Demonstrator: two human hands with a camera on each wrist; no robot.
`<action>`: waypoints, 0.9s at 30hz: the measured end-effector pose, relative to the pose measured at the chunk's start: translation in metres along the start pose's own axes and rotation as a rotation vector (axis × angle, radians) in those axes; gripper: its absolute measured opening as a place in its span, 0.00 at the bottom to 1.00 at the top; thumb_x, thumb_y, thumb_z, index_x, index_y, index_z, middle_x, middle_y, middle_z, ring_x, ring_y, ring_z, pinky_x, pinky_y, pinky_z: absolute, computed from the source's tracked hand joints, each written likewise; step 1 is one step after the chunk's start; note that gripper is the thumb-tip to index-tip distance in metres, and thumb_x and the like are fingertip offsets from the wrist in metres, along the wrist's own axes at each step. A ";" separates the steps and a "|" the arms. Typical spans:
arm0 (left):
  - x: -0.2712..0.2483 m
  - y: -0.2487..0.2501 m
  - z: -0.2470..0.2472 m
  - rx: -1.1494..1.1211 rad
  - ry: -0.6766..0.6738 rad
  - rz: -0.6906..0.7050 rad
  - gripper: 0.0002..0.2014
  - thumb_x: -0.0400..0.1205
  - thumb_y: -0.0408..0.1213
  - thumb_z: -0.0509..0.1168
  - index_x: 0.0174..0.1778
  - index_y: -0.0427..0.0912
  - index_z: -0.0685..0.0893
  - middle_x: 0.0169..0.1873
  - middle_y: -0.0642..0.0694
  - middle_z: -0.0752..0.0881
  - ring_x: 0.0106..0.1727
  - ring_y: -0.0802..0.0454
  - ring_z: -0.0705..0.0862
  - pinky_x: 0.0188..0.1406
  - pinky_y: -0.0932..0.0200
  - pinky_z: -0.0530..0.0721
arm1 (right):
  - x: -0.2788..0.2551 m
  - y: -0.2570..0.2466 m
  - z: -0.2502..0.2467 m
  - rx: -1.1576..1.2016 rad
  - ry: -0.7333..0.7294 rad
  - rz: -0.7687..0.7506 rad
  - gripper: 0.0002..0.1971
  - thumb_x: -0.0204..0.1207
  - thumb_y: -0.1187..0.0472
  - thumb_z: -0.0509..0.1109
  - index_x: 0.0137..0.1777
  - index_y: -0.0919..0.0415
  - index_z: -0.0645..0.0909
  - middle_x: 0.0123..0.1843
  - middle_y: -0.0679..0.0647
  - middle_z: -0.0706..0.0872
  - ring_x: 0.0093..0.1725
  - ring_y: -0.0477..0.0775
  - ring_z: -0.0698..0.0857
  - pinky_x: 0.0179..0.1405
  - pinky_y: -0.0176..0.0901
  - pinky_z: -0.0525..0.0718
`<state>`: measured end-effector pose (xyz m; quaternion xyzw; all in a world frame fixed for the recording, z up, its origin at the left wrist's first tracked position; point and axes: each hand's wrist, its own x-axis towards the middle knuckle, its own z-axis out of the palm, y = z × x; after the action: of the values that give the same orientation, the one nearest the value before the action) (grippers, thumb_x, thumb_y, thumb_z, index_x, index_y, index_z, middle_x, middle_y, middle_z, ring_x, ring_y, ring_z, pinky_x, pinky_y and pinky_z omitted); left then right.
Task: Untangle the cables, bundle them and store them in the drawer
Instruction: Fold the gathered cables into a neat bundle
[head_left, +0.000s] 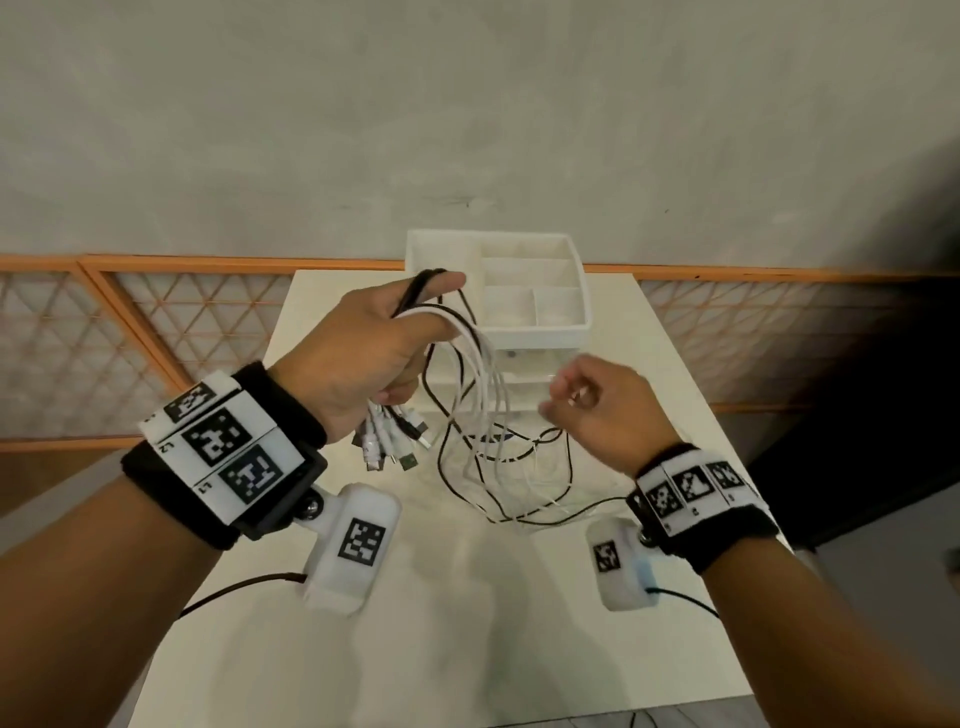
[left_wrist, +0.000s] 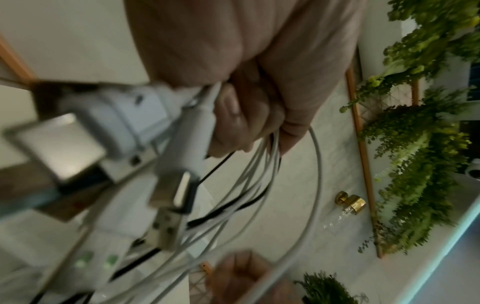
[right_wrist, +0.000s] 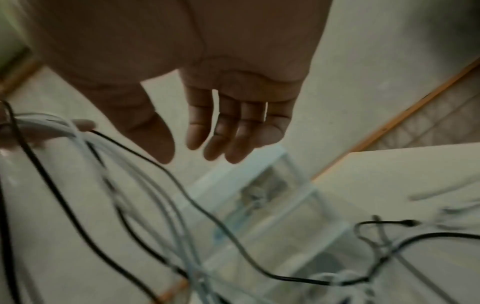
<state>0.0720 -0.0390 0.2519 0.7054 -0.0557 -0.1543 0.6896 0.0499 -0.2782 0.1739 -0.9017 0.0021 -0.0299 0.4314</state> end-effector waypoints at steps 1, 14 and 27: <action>-0.002 0.002 0.004 0.014 -0.045 0.005 0.22 0.82 0.28 0.65 0.70 0.53 0.83 0.17 0.54 0.59 0.17 0.54 0.56 0.17 0.63 0.58 | 0.005 -0.013 0.004 0.071 -0.007 -0.047 0.08 0.71 0.58 0.79 0.46 0.47 0.84 0.42 0.40 0.87 0.33 0.39 0.79 0.37 0.34 0.77; -0.016 0.028 -0.022 -0.136 0.075 0.186 0.22 0.81 0.26 0.64 0.67 0.52 0.85 0.23 0.43 0.55 0.18 0.54 0.54 0.19 0.62 0.56 | -0.003 0.111 0.066 -0.708 -0.313 0.432 0.22 0.84 0.45 0.60 0.54 0.62 0.89 0.56 0.60 0.90 0.59 0.63 0.88 0.51 0.45 0.82; -0.007 0.001 -0.011 -0.067 -0.055 0.045 0.22 0.82 0.26 0.65 0.69 0.51 0.84 0.26 0.35 0.59 0.17 0.54 0.54 0.17 0.65 0.57 | -0.004 0.077 0.013 -0.314 0.013 0.170 0.24 0.71 0.57 0.78 0.68 0.47 0.83 0.69 0.54 0.80 0.60 0.52 0.84 0.66 0.46 0.80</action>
<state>0.0682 -0.0267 0.2537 0.6759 -0.0852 -0.1597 0.7145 0.0486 -0.3159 0.1059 -0.9543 0.0858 0.0018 0.2861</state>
